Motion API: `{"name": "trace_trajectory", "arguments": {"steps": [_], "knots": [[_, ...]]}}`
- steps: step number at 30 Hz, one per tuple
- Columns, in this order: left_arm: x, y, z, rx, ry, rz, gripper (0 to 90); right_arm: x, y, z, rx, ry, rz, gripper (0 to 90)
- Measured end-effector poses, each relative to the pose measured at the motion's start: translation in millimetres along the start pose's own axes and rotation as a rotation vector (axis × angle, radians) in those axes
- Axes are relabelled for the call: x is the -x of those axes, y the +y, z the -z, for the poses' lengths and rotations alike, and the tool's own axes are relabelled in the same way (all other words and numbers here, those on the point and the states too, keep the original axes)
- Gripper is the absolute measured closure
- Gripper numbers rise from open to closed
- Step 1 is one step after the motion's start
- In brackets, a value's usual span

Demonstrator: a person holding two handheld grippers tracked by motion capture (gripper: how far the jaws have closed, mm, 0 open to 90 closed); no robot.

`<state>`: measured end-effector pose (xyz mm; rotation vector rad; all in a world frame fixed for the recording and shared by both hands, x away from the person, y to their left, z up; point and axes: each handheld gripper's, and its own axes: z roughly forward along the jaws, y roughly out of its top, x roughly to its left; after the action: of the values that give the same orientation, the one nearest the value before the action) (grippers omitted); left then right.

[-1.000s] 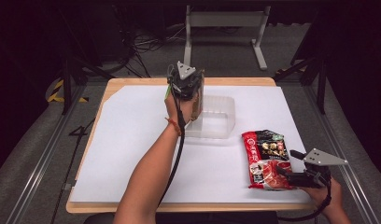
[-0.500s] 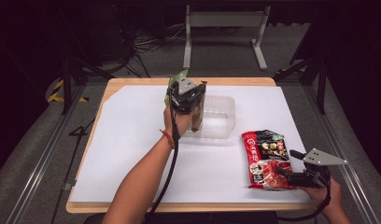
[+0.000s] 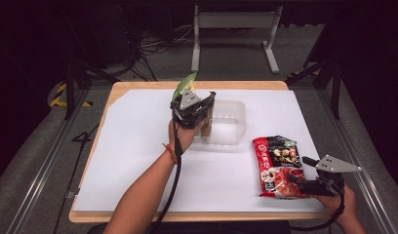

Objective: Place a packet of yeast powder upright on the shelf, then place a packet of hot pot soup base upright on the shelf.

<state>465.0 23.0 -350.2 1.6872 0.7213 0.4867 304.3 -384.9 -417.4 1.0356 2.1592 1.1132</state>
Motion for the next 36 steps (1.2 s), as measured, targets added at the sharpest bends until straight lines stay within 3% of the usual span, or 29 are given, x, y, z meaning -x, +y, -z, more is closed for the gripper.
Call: {"name": "trace_trajectory", "arguments": {"steps": [3,10,13,24,31,36], "knots": [[2.7,-1.1,2.4,-0.005,-0.002,-0.027,83.7,0.0,-0.1,0.0,-0.001,-0.001,0.000,16.8],[-1.1,-3.5,5.0,0.004,-0.017,-0.018,83.6,1.6,0.0,0.1,0.004,-0.002,-0.010,16.8],[-0.5,-2.9,3.7,-0.001,-0.023,-0.044,83.5,1.7,0.2,-0.2,0.003,-0.007,-0.012,16.6],[-2.0,-2.7,1.8,-0.010,-0.043,-0.054,83.4,2.6,0.7,-3.1,-0.005,-0.012,-0.014,16.7],[1.5,-0.3,1.9,-0.028,-0.026,-0.085,82.8,2.5,0.1,-1.3,-0.004,-0.017,-0.020,16.6],[2.1,4.8,12.0,-0.043,-0.034,-0.121,74.4,2.4,-0.9,-0.7,-0.005,-0.016,-0.012,16.7]]}}
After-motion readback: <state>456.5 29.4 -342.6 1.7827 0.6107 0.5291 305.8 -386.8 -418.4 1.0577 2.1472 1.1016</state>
